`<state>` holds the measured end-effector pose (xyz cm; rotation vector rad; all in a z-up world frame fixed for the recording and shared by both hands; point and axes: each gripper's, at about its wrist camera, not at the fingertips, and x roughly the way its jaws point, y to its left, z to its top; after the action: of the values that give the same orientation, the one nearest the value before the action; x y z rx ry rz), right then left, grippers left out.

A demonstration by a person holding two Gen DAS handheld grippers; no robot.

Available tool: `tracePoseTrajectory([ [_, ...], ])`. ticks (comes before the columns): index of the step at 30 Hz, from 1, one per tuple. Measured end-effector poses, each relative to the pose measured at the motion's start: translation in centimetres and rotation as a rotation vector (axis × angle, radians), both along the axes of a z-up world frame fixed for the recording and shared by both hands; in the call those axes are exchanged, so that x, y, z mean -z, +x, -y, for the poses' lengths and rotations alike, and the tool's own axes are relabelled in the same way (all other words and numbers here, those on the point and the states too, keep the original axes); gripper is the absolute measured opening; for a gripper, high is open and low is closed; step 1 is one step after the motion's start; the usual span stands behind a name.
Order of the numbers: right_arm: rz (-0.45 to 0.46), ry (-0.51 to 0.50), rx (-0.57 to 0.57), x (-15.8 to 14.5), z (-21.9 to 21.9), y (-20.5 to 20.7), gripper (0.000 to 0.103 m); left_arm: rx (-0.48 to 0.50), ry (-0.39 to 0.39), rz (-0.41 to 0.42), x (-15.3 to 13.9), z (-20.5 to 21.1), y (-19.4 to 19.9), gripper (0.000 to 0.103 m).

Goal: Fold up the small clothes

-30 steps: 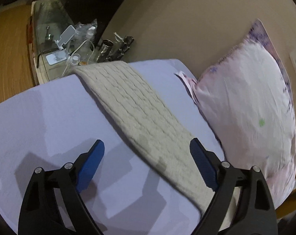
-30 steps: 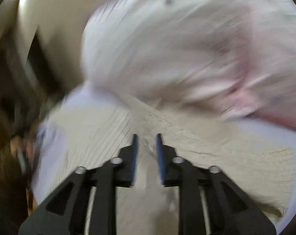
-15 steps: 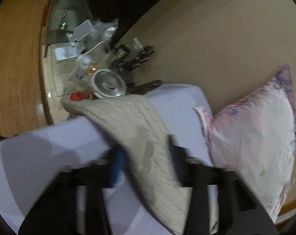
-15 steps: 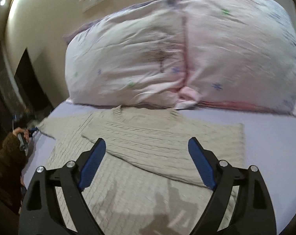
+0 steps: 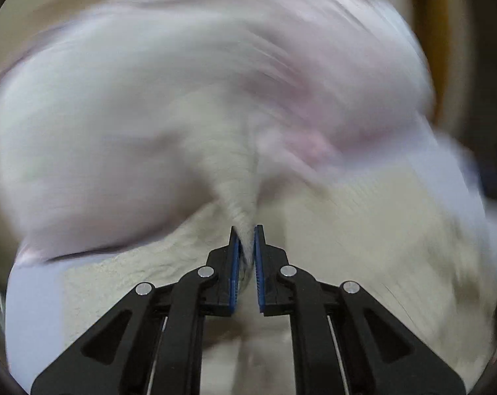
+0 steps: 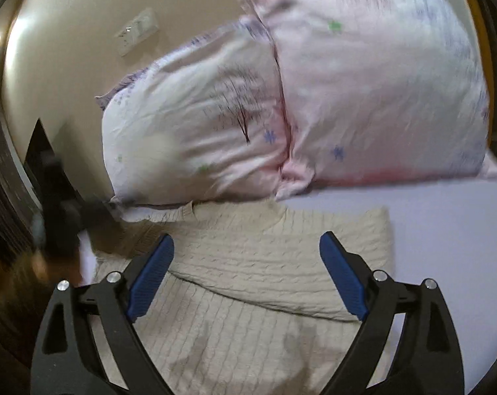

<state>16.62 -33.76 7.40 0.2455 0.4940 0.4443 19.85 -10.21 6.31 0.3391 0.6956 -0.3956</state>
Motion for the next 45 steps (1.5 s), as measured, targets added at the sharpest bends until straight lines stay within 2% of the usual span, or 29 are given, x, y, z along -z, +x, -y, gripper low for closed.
tracePoseTrajectory([
  [2, -0.086, 0.054, -0.002, 1.1, 1.3, 1.5, 0.088, 0.108, 0.116, -0.039, 2.9, 4.1, -2.1, 0.009],
  [3, -0.125, 0.084, -0.006, 1.6, 1.9, 2.1, 0.081, 0.138, 0.14, -0.035, 3.5, 4.8, -3.3, 0.01],
  [5, -0.209, 0.148, -0.002, 2.8, 3.4, 3.4, 0.07, 0.142, 0.107, -0.028, 2.9, 3.4, -5.3, 0.024],
  [6, -0.249, 0.181, 0.006, 3.5, 4.0, 4.0, 0.065, 0.122, 0.081, -0.02, 2.3, 2.2, -6.0, 0.047],
  [7, -0.294, 0.209, 0.019, 4.3, 4.6, 4.8, 0.062, 0.087, 0.051, -0.004, 1.6, 0.4, -6.8, 0.065],
  [9, -0.342, 0.223, 0.035, 5.4, 4.8, 5.7, 0.052, 0.021, 0.014, 0.008, 0.7, -2.9, -8.1, 0.069],
  [10, -0.353, 0.223, 0.037, 5.7, 4.7, 6.0, 0.05, -0.008, 0.0, -0.008, 0.6, -4.4, -8.4, 0.069],
  [14, -0.385, 0.164, 0.045, 6.7, 3.0, 7.9, 0.043, -0.187, -0.153, -0.151, 1.3, -12.6, -10.2, 0.069],
  [16, -0.385, 0.125, 0.06, 6.8, 1.9, 9.0, 0.033, -0.269, -0.223, -0.184, 1.8, -15.7, -11.5, 0.069],
  [17, -0.376, 0.116, 0.056, 6.8, 1.6, 9.2, 0.018, -0.313, -0.27, -0.203, 2.2, -17.4, -12.6, 0.069],
  [18, -0.359, 0.117, 0.038, 6.7, 1.2, 9.4, 0.011, -0.334, -0.307, -0.218, 2.4, -18.5, -13.1, 0.07],
  [20, -0.284, 0.125, 0.058, 5.7, 1.3, 8.6, 0.01, -0.36, -0.392, -0.258, 3.1, -20.3, -14.0, 0.07],
  [22, -0.205, 0.186, 0.095, 4.3, 2.8, 6.9, 0.009, -0.365, -0.443, -0.275, 3.7, -21.1, -15.0, 0.07],
  [25, -0.163, 0.189, 0.216, 3.6, 5.0, 5.0, 0.009, -0.347, -0.489, -0.295, 4.3, -21.2, -15.7, 0.07],
  [27, -0.198, 0.13, 0.28, 4.2, 6.0, 4.5, 0.013, -0.328, -0.499, -0.307, 4.8, -21.3, -16.1, 0.07],
  [29, -0.244, 0.115, 0.283, 4.9, 6.5, 3.6, 0.022, -0.315, -0.498, -0.31, 5.1, -21.2, -16.8, 0.07],
  [32, -0.207, 0.104, 0.273, 5.1, 7.4, -0.8, 0.06, -0.298, -0.526, -0.307, 5.1, -21.5, -18.3, 0.07],
  [33, -0.197, 0.093, 0.268, 5.3, 7.6, -2.4, 0.06, -0.294, -0.537, -0.308, 5.1, -21.6, -18.5, 0.07],
  [37, -0.269, 0.091, 0.22, 7.7, 8.9, -6.7, 0.056, -0.254, -0.595, -0.311, 5.4, -22.3, -21.1, 0.07],
  [39, -0.325, 0.118, 0.186, 9.5, 9.6, -8.6, 0.041, -0.228, -0.61, -0.317, 5.5, -22.2, -22.2, 0.068],
  [40, -0.347, 0.136, 0.167, 10.4, 9.8, -9.5, 0.038, -0.221, -0.613, -0.319, 5.5, -22.2, -22.6, 0.064],
  [42, -0.369, 0.203, 0.104, 12.1, 10.1, -11.8, 0.033, -0.206, -0.632, -0.325, 5.7, -22.1, -23.9, 0.06],
  [45, -0.375, 0.314, -0.011, 13.8, 10.2, -15.0, 0.033, -0.197, -0.674, -0.343, 5.9, -22.3, -25.3, 0.05],
])
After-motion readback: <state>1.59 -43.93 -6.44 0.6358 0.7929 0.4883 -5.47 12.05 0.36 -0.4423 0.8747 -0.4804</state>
